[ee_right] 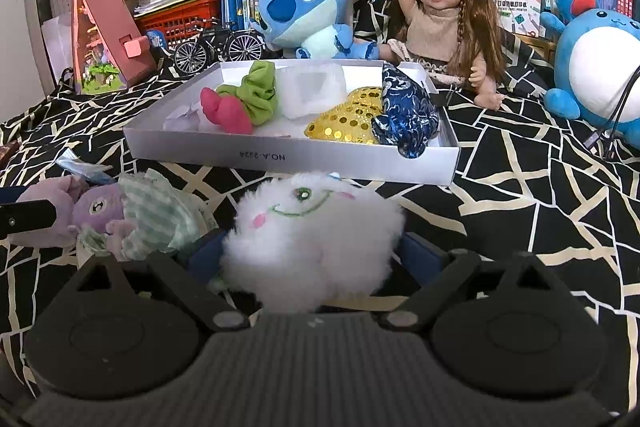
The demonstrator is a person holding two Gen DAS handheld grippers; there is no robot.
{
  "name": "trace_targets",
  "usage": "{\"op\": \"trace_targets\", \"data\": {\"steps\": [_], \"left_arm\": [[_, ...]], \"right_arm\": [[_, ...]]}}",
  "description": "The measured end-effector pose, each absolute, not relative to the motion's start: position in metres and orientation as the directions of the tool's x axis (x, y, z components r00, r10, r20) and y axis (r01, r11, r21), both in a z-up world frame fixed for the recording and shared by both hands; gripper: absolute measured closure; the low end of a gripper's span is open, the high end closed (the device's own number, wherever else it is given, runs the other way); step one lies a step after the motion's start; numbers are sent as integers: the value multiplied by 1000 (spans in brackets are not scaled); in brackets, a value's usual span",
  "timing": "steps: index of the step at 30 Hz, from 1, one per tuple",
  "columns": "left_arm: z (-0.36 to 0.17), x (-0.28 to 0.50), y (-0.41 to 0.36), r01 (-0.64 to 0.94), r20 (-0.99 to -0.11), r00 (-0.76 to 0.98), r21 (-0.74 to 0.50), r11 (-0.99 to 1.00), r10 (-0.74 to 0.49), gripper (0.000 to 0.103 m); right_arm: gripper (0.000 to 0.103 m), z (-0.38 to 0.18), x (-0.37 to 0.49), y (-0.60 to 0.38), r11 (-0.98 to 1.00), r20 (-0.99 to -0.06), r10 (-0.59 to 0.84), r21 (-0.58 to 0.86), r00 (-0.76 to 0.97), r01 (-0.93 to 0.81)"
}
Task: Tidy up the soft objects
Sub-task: 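Grasp the light pink cloth with the left tool while the right tool grasps the white fluffy plush, then carry the pink cloth with the left tool while the right tool carries the fluffy plush into the box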
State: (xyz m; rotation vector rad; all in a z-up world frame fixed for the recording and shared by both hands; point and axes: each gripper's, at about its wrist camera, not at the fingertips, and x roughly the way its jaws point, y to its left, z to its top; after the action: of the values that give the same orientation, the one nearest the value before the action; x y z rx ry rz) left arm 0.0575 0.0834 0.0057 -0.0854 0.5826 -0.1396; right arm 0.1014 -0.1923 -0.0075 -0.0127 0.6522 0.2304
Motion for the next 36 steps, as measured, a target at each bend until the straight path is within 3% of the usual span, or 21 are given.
{"op": "trace_targets", "data": {"steps": [13,15,19,23,34,36], "left_arm": [[-1,56,79,113,-554,817,-119,986,-160,19],[-1,56,79,112,-555,816,-120,986,-160,22],[-2,54,78,120,-551,818,-117,986,-165,40],[-2,50,73,127,-542,825,-95,987,-158,50],[-1,48,74,122,-534,833,-84,989,-148,63],[0,48,74,124,-531,834,-78,989,-146,65]], "right_arm": [[6,-13,105,-189,976,-613,202,56,764,-213],[6,-13,104,-189,975,-613,203,57,764,-213],[6,-13,105,-188,975,-612,203,58,764,-213],[5,-14,105,-188,975,-612,203,55,764,-215],[5,-14,107,-182,974,-607,206,54,768,-219],[11,-13,106,-183,975,-599,209,61,773,-215]]}}
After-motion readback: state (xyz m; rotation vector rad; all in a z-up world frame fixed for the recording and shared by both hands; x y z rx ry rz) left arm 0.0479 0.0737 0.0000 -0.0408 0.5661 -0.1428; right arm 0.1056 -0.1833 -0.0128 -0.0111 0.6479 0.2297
